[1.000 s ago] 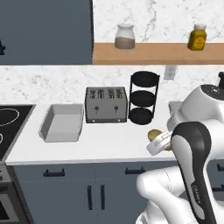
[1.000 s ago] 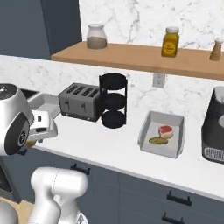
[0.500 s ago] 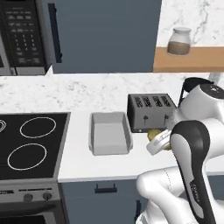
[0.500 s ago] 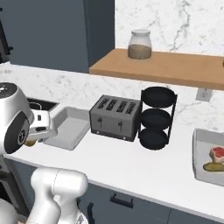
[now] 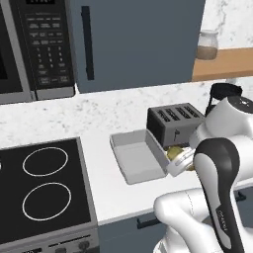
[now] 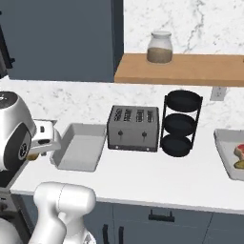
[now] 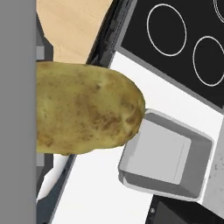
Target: Place one potato and one steak in each tupperware on the nearby counter, to pack two identical lunches.
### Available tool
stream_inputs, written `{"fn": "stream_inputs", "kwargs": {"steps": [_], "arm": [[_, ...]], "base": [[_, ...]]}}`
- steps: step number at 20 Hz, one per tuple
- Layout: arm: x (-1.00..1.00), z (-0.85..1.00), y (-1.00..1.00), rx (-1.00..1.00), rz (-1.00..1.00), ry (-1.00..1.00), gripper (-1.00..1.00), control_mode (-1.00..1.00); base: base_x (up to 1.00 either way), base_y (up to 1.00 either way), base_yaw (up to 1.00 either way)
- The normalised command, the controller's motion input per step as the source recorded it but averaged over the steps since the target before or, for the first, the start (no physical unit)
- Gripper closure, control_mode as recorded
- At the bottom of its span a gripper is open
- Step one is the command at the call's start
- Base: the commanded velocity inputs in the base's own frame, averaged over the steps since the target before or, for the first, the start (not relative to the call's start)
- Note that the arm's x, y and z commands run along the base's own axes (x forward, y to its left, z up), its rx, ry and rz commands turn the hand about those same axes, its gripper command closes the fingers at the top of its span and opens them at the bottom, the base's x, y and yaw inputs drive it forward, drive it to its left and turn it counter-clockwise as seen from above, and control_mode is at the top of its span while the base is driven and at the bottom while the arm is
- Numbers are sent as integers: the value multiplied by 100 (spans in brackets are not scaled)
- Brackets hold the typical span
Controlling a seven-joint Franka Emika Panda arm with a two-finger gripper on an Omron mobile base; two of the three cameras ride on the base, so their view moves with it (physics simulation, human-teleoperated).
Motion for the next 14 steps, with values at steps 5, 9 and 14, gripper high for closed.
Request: {"fn": "stream_inputs", "kwargs": {"steps": [5, 9, 14], "arm": [[0, 0, 0, 0, 0, 0, 100, 100], [64, -28, 24, -6, -24, 0, 100, -100], [100, -18, 0, 2, -7, 0, 100, -100]], "base": [[21, 40, -46], [0, 0, 0], [0, 0, 0]]}}
